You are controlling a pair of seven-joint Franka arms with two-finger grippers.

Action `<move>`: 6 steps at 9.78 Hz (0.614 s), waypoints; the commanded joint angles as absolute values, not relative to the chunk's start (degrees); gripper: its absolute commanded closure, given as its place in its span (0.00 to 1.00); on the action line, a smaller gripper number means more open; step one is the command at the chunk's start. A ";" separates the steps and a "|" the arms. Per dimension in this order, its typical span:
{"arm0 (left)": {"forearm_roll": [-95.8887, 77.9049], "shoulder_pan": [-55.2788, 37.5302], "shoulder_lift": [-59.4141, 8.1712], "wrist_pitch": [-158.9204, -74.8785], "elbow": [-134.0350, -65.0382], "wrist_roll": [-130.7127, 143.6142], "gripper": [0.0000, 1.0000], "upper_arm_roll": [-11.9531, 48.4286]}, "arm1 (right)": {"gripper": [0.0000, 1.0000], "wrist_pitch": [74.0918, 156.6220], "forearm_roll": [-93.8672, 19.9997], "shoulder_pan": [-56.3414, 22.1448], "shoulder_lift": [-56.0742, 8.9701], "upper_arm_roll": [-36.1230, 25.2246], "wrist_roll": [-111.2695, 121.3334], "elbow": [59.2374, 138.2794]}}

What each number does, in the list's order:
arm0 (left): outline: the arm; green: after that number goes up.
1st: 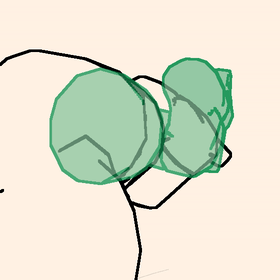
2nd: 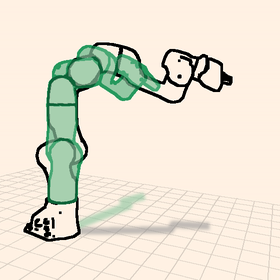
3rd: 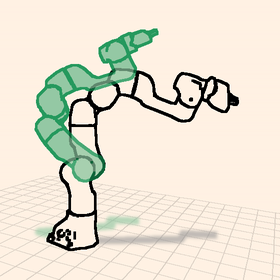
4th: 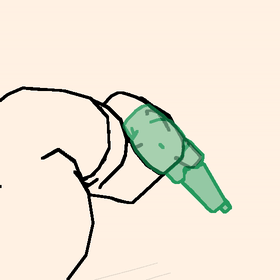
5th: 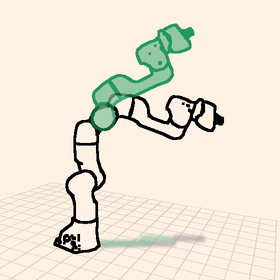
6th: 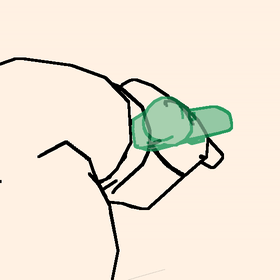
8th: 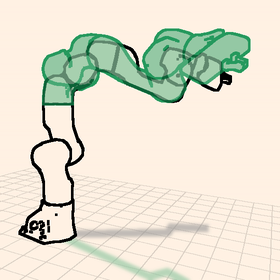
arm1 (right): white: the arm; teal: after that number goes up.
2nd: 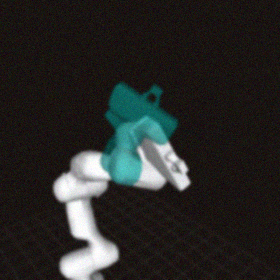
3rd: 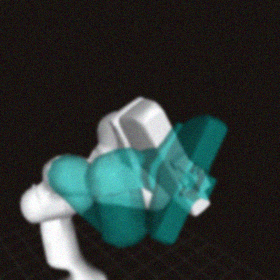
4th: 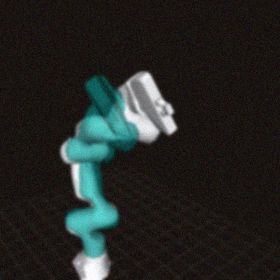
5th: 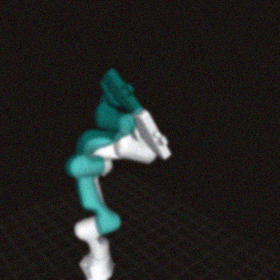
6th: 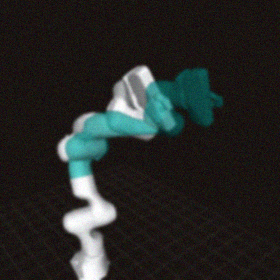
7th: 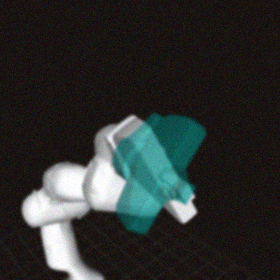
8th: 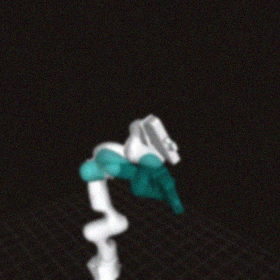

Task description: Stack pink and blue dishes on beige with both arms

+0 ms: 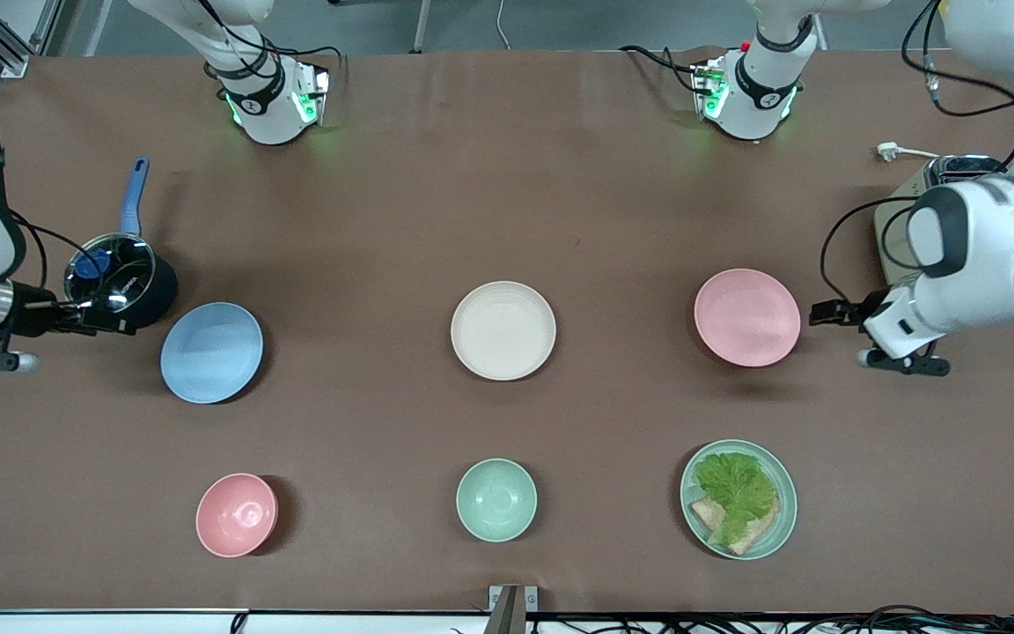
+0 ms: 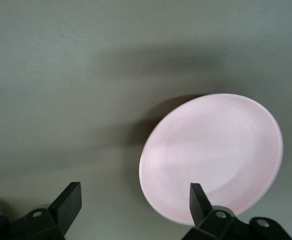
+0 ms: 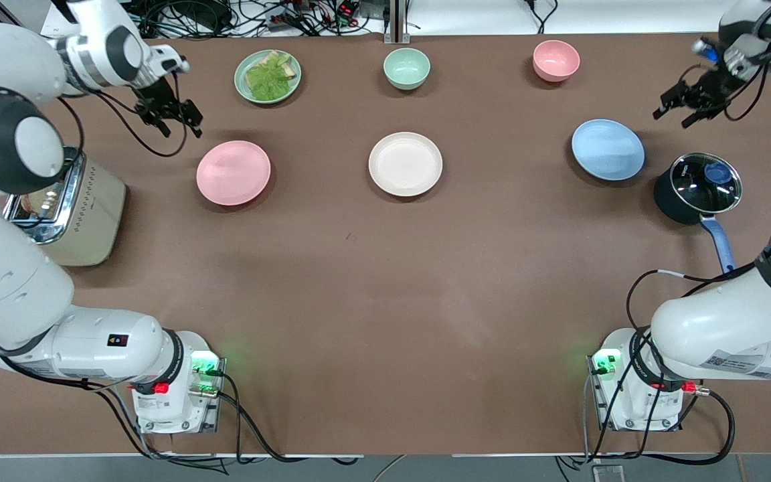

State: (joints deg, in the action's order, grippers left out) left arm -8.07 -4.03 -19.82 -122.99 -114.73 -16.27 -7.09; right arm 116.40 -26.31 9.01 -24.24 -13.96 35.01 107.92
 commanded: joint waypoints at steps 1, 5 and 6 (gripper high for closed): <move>-8.79 -4.13 -22.93 -127.60 -117.24 -17.49 0.08 -7.03 | 0.00 117.94 -35.21 9.32 -29.95 -15.47 44.79 107.23; -12.30 -4.13 -24.70 -135.49 -122.93 -17.67 0.28 -5.80 | 0.00 118.47 -40.84 8.70 -33.57 -15.38 48.41 109.14; -12.30 -3.96 -24.61 -137.62 -124.87 -17.93 0.33 -5.37 | 0.10 119.09 -42.00 8.53 -33.49 -15.38 49.04 110.03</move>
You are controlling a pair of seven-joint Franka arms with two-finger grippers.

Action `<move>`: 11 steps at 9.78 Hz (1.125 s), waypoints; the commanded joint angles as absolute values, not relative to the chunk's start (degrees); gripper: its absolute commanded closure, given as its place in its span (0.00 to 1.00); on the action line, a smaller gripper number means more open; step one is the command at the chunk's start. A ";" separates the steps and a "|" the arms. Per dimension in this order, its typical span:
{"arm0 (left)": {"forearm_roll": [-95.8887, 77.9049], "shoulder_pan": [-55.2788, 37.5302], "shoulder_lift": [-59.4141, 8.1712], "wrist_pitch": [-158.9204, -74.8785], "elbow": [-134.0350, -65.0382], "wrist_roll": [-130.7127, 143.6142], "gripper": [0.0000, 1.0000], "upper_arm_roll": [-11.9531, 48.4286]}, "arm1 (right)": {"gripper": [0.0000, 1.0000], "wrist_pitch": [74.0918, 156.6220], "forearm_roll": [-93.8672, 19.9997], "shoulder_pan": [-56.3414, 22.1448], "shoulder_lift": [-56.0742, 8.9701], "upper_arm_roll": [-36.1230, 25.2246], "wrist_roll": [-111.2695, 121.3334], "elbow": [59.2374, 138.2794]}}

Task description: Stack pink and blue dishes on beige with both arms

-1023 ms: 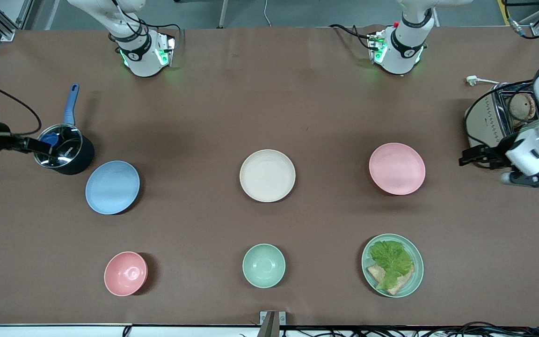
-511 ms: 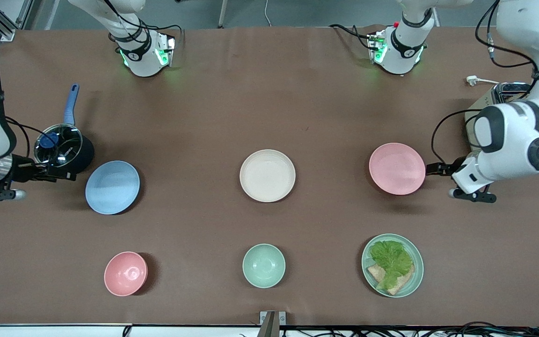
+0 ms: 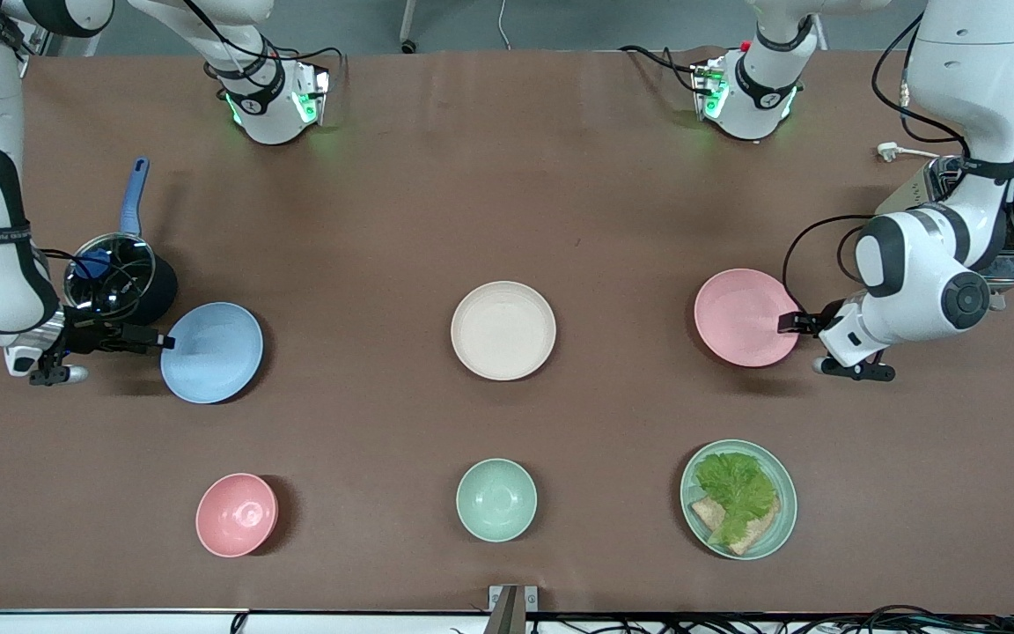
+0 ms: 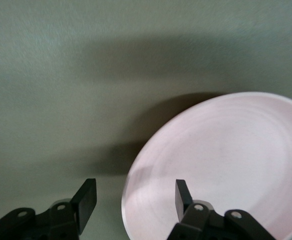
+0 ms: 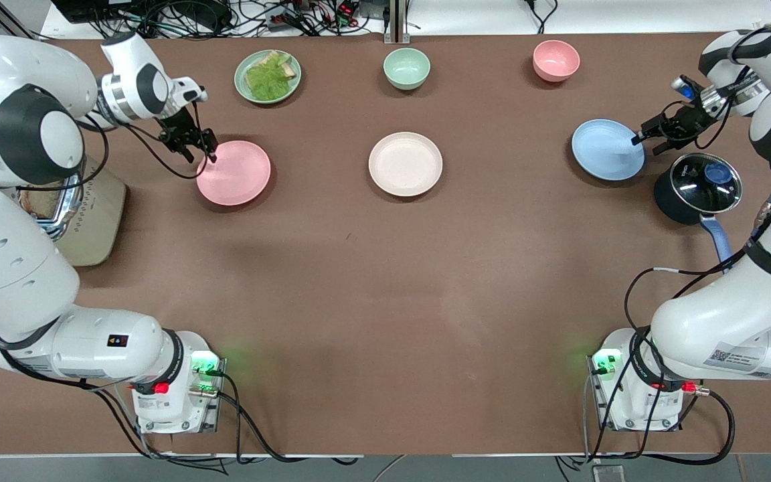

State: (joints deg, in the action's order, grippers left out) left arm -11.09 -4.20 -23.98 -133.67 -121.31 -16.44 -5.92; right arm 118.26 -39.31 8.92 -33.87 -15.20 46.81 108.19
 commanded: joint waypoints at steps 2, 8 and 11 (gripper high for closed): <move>-12.48 -3.61 -24.35 -137.99 -126.12 -19.07 0.68 -5.27 | 0.51 119.27 -42.10 8.79 -33.66 -15.38 51.23 109.95; -15.10 -3.96 -16.80 -133.26 -125.42 -14.54 0.99 -0.39 | 0.99 117.69 -41.40 8.09 -32.53 -16.08 48.36 108.20; -15.82 -4.22 -16.08 -133.59 -121.75 6.08 0.99 14.89 | 0.99 99.20 -31.85 6.77 -30.67 -17.84 30.13 94.54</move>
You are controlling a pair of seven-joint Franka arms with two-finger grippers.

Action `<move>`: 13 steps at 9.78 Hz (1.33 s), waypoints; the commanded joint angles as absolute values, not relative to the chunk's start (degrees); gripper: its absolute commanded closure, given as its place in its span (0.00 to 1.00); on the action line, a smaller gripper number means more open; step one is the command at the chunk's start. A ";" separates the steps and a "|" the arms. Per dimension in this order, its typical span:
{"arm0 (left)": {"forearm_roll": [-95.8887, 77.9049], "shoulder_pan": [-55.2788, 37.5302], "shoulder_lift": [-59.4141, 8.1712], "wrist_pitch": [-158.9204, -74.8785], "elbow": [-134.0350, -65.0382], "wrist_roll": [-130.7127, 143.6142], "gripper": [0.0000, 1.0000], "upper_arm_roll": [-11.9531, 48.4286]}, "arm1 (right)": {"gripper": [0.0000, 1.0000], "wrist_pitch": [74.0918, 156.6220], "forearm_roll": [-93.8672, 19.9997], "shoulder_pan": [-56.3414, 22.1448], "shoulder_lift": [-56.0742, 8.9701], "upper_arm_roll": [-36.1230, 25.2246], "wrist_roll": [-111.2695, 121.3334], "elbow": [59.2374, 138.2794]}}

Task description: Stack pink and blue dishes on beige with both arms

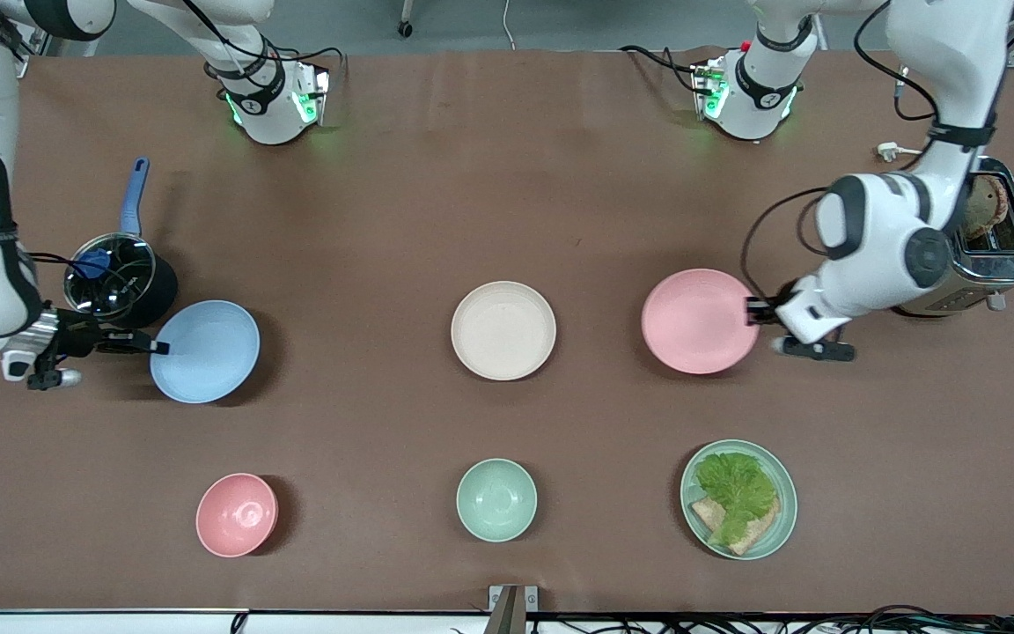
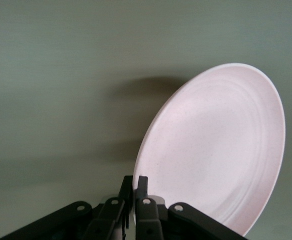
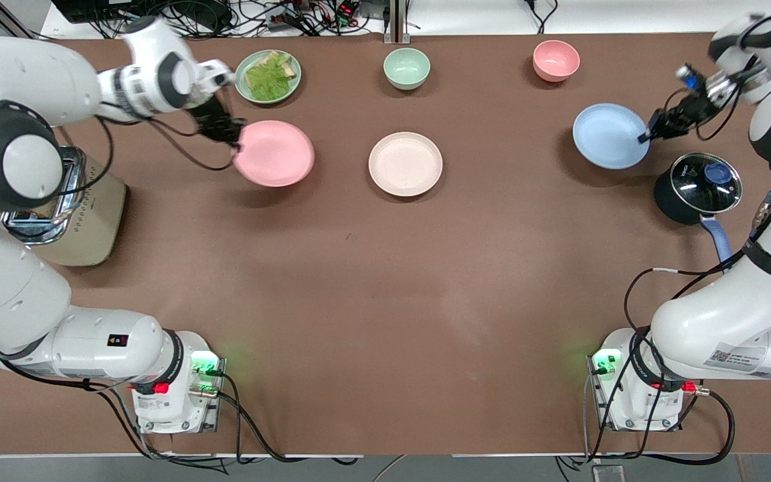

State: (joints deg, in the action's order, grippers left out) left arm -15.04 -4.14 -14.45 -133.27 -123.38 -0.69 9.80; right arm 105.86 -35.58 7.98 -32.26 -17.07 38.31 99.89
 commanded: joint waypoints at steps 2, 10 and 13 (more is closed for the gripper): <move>-15.12 -4.92 -19.92 -136.91 -118.93 17.61 0.99 23.16 | 0.99 92.14 -30.94 4.50 -30.15 -17.58 19.65 89.57; 7.99 -14.41 -39.98 -147.13 -104.25 51.58 0.84 27.86 | 0.99 95.79 -27.69 -0.17 -24.70 -3.10 -7.62 91.41; 9.13 -13.54 -37.55 -146.34 -103.79 52.21 0.00 27.95 | 0.99 101.49 -26.28 -0.09 -23.65 4.72 -13.52 94.81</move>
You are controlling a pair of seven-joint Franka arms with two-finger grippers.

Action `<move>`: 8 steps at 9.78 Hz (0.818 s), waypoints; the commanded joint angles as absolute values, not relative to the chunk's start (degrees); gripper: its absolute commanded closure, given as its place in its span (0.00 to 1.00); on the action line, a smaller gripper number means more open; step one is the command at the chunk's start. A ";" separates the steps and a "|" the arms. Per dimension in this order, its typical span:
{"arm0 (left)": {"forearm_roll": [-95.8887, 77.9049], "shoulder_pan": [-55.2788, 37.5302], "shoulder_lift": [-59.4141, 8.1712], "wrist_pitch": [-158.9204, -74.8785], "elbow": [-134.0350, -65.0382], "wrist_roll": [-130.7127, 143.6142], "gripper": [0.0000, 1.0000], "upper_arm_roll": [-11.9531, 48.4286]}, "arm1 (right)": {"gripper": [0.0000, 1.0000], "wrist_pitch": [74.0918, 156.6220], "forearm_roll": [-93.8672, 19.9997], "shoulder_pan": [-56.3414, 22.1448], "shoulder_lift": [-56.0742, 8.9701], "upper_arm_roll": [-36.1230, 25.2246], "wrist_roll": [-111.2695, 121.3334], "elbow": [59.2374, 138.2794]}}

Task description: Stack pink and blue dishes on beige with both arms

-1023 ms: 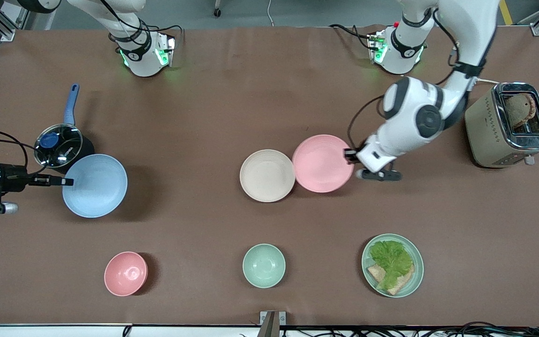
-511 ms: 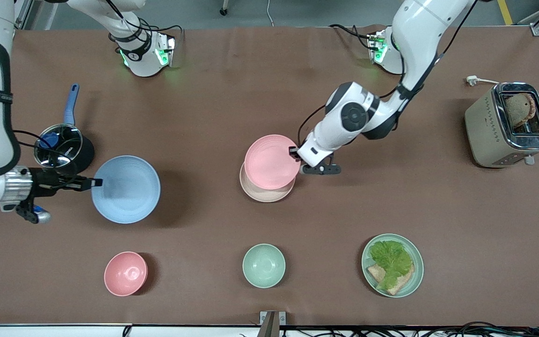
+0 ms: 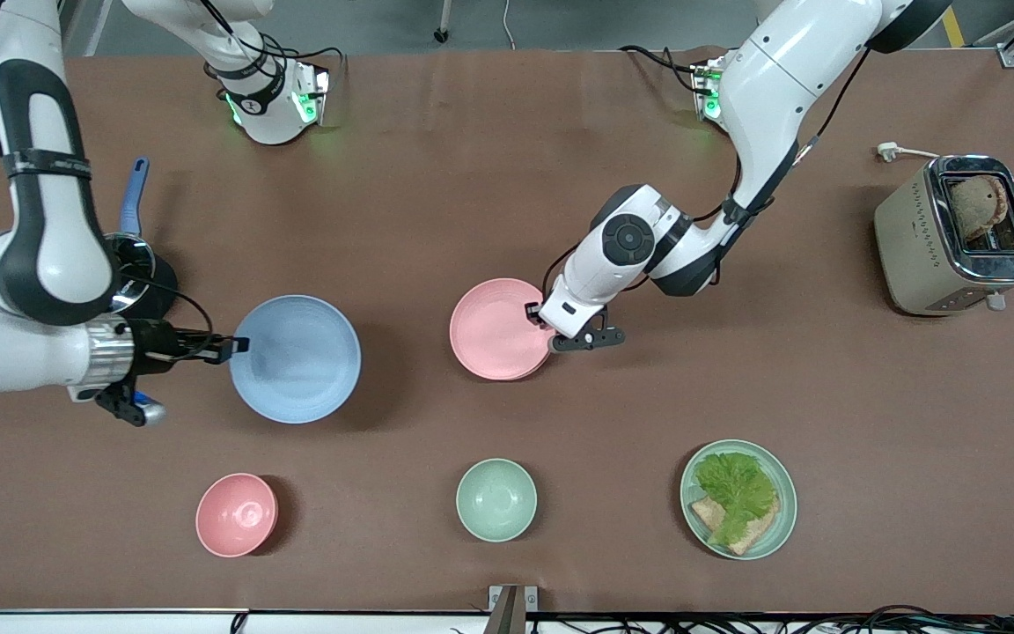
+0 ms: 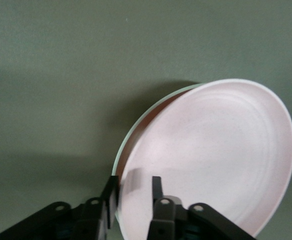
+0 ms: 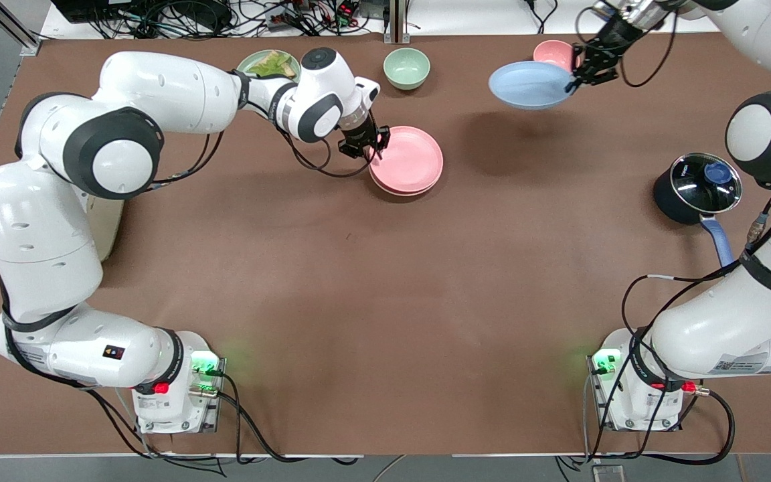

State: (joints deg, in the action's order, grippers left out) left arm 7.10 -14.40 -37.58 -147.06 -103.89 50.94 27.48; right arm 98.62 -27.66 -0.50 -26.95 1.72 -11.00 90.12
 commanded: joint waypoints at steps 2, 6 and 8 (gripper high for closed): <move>10.27 -12.75 -29.31 -141.97 -107.12 48.98 0.00 27.08 | 0.99 107.55 -26.28 -0.09 -21.80 10.25 -17.73 99.73; 10.90 -8.88 -11.11 -120.53 -110.30 26.61 0.00 20.15 | 0.99 128.25 -26.28 -0.35 -22.06 23.61 -25.13 110.45; 10.90 -8.70 -5.65 -115.25 -110.21 20.06 0.00 15.05 | 0.98 138.56 -26.28 -1.66 -24.85 27.50 -28.37 112.49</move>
